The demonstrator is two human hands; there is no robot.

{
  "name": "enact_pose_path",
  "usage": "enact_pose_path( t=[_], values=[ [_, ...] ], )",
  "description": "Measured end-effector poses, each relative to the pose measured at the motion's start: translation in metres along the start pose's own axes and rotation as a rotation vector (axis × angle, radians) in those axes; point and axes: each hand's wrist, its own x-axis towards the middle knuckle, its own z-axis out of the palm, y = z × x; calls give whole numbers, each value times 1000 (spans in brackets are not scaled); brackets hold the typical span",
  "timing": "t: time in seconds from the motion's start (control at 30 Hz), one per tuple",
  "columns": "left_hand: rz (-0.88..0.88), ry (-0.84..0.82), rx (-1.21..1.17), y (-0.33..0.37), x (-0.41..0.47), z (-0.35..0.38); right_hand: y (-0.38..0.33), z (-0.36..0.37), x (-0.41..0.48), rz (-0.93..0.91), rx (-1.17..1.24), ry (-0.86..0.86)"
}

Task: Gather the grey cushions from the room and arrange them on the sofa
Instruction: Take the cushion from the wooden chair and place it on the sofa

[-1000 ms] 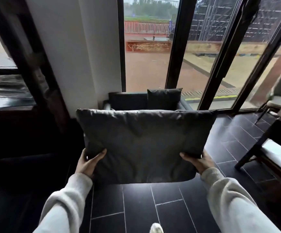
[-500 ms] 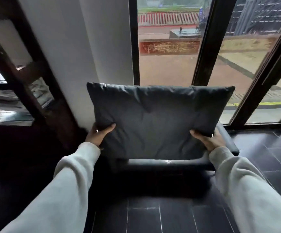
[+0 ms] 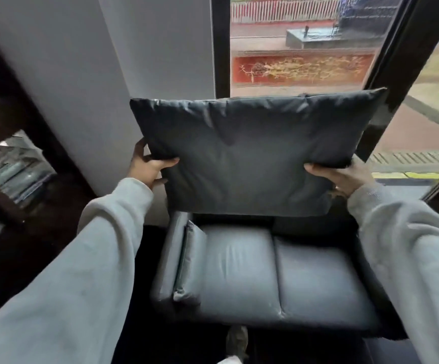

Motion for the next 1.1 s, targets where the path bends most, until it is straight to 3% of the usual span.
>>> enact_pose_path(
  t=[0.17, 0.27, 0.47, 0.73, 0.9, 1.0, 1.1],
  values=[
    [-128, 80, -32, -87, 156, 29, 60, 65, 156, 20, -1, -17],
    [-193, 110, 18, -150, 232, 41, 123, 95, 233, 167, 25, -72],
    [-337, 145, 75, -289, 326, 51, 265, 141, 331, 292, 91, -145],
    [-264, 92, 120, -408, 377, 98, 403, 168, 375, 288, 165, 32],
    [-217, 140, 50, -429, 369, 103, 424, 174, 368, 175, 156, 185],
    [-277, 157, 33, -448, 353, 104, 426, 167, 367, 33, 74, 287],
    [-352, 190, 67, -471, 338, 95, 445, 170, 358, 86, -19, 224]
  ],
)
